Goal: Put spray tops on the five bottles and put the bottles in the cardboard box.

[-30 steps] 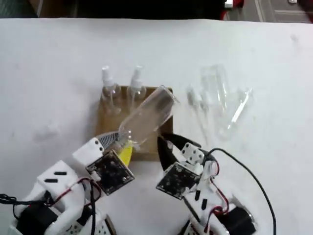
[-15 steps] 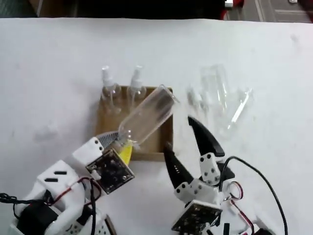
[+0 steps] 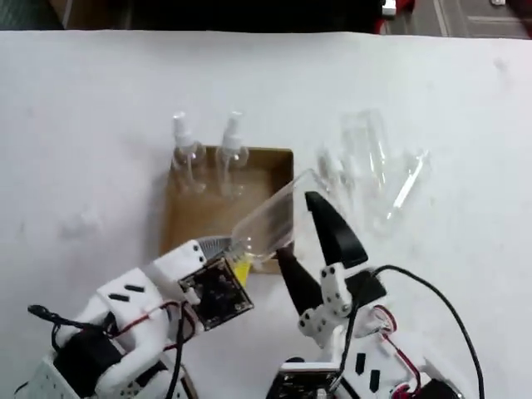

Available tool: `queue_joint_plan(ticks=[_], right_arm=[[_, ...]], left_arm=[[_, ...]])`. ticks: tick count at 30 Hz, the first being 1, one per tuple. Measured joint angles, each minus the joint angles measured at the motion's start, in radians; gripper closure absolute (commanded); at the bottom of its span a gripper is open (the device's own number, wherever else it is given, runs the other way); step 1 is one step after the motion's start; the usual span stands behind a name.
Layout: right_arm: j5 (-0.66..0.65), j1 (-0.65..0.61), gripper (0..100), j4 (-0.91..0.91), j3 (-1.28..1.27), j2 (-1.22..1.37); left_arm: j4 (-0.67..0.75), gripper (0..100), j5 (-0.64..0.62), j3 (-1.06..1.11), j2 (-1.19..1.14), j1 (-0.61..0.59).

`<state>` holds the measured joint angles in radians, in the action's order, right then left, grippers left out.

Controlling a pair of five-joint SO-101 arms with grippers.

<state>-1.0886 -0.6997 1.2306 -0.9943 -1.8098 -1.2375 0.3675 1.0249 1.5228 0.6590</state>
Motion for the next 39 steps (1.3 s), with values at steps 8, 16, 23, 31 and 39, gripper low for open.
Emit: queue_joint_plan(ticks=[8,16,23,31,39], right_arm=[[-0.296,0.06,67.0,0.064,-0.025,0.002],[-0.397,0.097,67.2,0.009,-0.094,0.002],[-0.404,0.017,75.1,-0.155,-0.241,0.0],[-0.408,0.009,96.7,-0.339,-0.311,0.002],[-0.408,0.009,98.1,-0.353,-0.308,0.002]], left_arm=[[0.0,98,0.003,0.0,0.018,0.012],[0.0,98,0.011,0.0,0.002,0.015],[0.0,98,0.012,0.0,0.0,0.015],[-0.002,91,0.012,0.026,0.0,0.014],[-0.008,74,-0.035,0.028,0.002,0.014]])
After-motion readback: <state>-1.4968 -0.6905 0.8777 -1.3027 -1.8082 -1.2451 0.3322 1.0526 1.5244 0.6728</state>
